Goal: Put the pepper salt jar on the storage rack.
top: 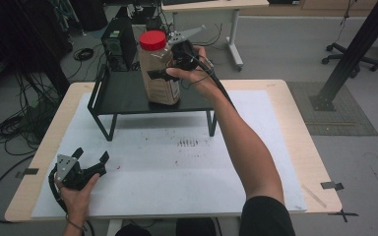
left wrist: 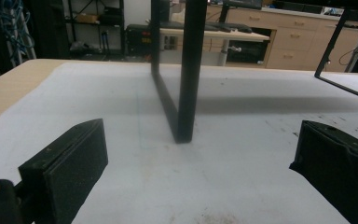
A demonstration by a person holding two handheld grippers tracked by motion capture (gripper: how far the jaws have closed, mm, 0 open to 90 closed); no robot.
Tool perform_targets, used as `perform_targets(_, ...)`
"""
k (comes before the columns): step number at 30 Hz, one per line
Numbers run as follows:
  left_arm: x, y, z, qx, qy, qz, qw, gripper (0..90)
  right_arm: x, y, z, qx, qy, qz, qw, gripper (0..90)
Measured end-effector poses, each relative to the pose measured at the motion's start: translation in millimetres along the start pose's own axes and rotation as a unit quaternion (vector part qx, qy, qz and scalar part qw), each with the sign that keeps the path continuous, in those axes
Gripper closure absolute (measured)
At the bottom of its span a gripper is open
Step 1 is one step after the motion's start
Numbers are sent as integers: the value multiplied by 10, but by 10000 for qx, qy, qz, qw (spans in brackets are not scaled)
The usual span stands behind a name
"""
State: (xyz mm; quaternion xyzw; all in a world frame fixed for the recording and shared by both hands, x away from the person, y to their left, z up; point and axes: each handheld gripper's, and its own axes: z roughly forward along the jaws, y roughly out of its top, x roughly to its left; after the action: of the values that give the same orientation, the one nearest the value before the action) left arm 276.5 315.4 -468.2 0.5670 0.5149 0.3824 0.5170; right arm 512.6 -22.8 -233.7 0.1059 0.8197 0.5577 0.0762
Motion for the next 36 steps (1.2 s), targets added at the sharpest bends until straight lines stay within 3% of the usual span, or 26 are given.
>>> perform_targets(11,5,1,-2,8,-7,17,10000,31,-17,-41,61,44,-1,2,10000,253)
perform_targets(36,0,1,3,22,-1,46,10000,31,-42,-108,55,-128,-1,76,9999,247)
